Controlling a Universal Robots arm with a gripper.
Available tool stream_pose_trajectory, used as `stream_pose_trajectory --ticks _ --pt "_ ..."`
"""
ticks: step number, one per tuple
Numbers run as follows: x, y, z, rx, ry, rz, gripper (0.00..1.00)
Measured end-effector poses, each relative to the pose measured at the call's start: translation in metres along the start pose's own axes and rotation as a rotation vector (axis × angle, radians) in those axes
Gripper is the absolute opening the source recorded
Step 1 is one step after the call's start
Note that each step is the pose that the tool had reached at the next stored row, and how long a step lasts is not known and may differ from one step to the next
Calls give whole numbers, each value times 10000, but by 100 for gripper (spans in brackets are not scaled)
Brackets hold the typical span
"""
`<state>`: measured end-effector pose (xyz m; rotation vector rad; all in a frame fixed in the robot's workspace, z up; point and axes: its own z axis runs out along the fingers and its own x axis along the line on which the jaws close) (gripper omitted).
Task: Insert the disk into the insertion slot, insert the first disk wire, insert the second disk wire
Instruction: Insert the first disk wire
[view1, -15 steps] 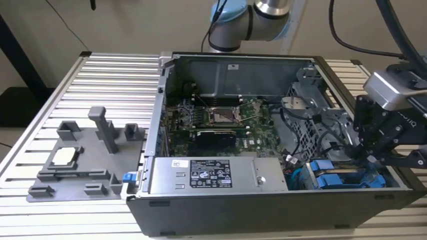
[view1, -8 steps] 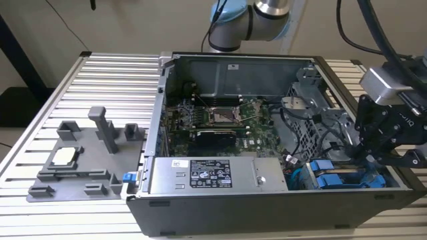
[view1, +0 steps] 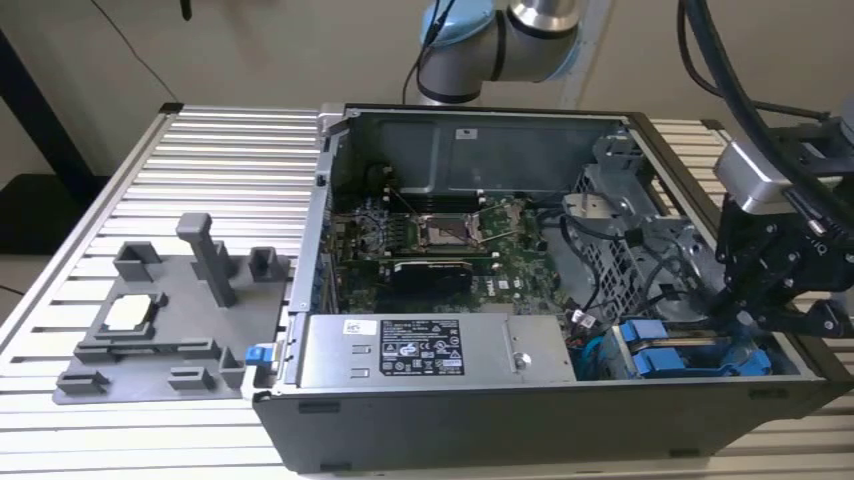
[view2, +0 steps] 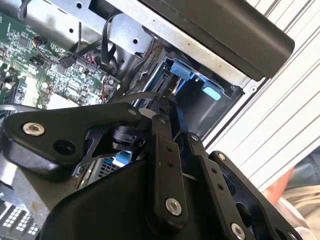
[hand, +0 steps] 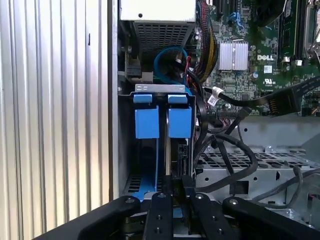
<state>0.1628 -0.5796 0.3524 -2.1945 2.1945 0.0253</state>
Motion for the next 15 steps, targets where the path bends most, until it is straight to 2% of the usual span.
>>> stream_pose_trajectory --ticks 2,7,15 --pt "-7 -1 11 39 -1 -36 19" --pt "-18 -2 28 26 -11 -454 19" --pt "-34 -5 38 53 -30 -472 19"
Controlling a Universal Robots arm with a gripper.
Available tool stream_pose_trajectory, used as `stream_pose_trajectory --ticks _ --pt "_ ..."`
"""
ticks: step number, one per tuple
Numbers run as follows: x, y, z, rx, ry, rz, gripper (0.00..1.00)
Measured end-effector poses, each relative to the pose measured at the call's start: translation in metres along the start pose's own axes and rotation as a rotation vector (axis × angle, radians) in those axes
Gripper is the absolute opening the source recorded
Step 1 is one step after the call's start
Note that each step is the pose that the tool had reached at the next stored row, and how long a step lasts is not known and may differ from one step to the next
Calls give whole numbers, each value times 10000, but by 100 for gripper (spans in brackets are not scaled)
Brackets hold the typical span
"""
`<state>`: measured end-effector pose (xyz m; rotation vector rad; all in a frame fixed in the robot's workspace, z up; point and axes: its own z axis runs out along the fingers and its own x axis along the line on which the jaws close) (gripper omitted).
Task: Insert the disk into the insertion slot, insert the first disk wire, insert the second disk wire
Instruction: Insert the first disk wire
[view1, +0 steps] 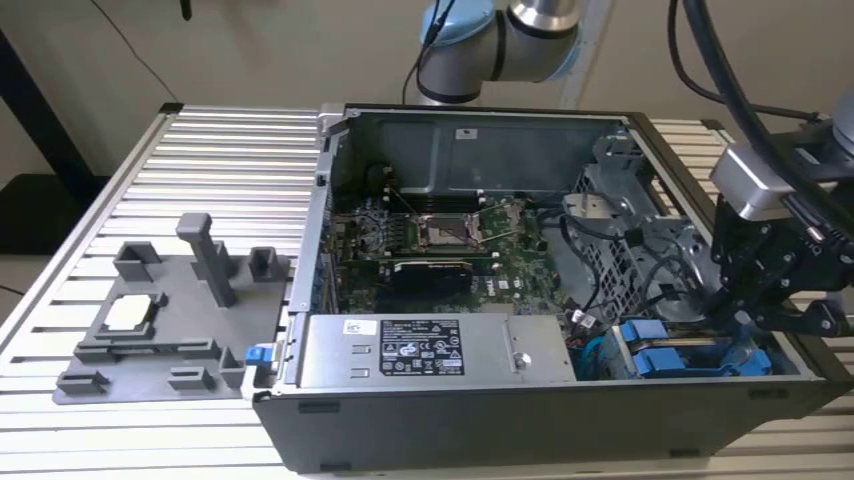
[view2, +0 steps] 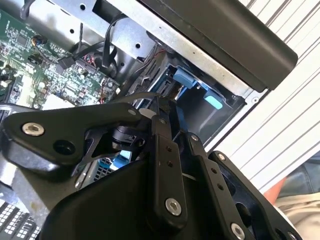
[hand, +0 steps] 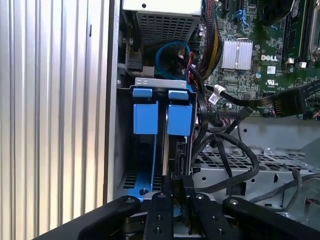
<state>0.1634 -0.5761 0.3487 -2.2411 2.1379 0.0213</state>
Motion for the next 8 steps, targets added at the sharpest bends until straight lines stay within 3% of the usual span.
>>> stream_pose_trajectory --ticks 8 --pt "-39 -3 41 3 1 2 19"
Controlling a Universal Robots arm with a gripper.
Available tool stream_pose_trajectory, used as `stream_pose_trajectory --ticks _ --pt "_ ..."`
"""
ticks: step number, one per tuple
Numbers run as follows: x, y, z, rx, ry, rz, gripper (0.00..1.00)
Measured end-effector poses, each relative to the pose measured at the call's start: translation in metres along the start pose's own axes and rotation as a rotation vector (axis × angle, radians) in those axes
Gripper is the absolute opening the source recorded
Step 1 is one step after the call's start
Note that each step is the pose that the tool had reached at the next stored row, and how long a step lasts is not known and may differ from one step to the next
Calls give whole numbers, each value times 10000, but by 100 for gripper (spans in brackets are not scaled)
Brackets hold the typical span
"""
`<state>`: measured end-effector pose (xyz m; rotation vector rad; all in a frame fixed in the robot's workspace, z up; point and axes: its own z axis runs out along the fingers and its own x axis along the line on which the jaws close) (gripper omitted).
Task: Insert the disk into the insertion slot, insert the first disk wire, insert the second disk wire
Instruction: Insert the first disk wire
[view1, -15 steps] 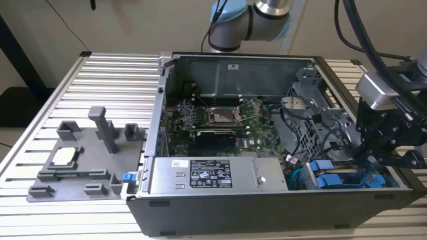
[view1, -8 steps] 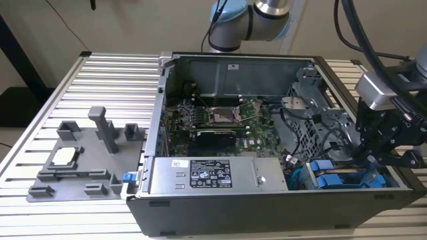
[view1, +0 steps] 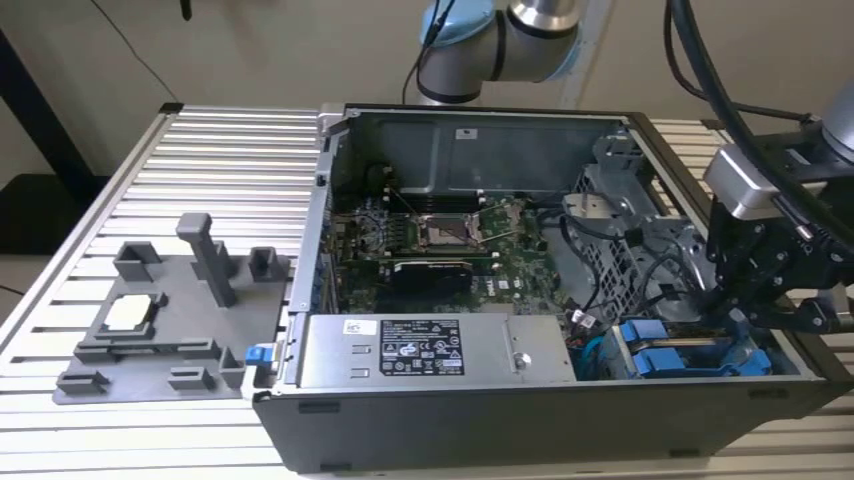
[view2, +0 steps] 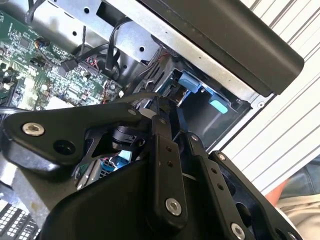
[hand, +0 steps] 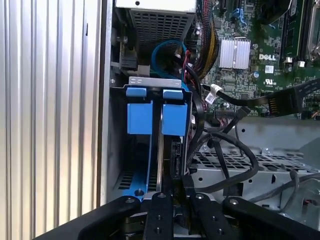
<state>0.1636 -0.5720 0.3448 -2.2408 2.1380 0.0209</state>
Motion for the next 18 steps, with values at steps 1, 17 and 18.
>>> stream_pose_trajectory --ticks 1,17,18 --pt "0 0 11 0 0 2 19" --pt "-38 -16 53 12 7 336 19" --pt "-38 -16 54 14 9 390 19"
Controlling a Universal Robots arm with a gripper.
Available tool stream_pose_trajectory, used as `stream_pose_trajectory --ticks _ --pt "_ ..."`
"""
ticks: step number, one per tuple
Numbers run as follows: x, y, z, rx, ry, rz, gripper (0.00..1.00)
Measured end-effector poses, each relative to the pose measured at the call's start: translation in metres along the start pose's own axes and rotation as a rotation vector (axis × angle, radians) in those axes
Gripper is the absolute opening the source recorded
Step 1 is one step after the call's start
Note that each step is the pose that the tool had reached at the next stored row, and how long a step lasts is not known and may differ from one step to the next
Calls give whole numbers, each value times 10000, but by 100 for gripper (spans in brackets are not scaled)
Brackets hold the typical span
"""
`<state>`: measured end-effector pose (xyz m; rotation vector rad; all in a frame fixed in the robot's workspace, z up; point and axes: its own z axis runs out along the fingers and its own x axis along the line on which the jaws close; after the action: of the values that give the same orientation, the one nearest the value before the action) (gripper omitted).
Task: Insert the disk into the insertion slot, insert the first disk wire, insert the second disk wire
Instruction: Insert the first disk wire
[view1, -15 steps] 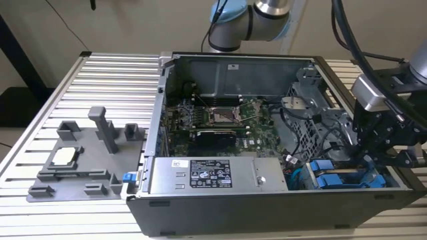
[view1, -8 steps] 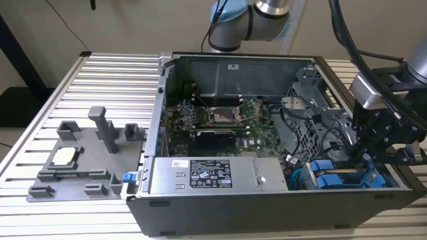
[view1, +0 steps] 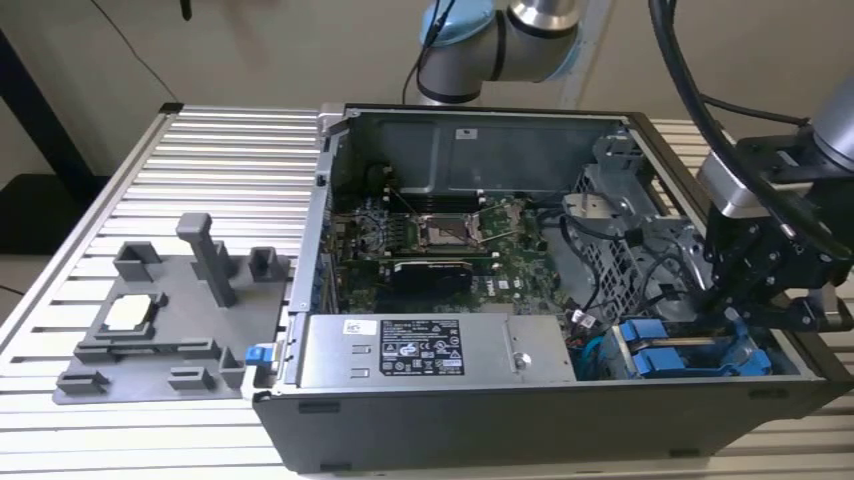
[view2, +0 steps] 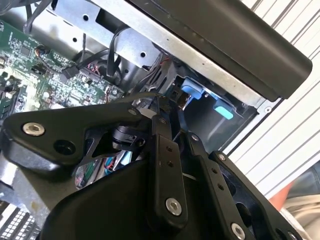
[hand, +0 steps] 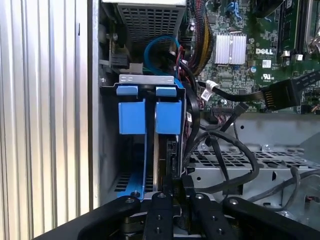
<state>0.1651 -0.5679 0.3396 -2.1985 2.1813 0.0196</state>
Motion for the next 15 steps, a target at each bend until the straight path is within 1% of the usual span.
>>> stream_pose_trajectory --ticks 2,5,10,11,13,14,15 --pt "0 0 15 3 -3 84 19" --pt "2 0 47 8 12 189 19" --pt "2 2 59 8 7 199 19" --pt "2 2 66 8 -8 199 20" --pt "3 2 69 8 -4 199 20" --pt "3 1 60 9 6 199 27" --pt "2 1 42 8 0 199 27"
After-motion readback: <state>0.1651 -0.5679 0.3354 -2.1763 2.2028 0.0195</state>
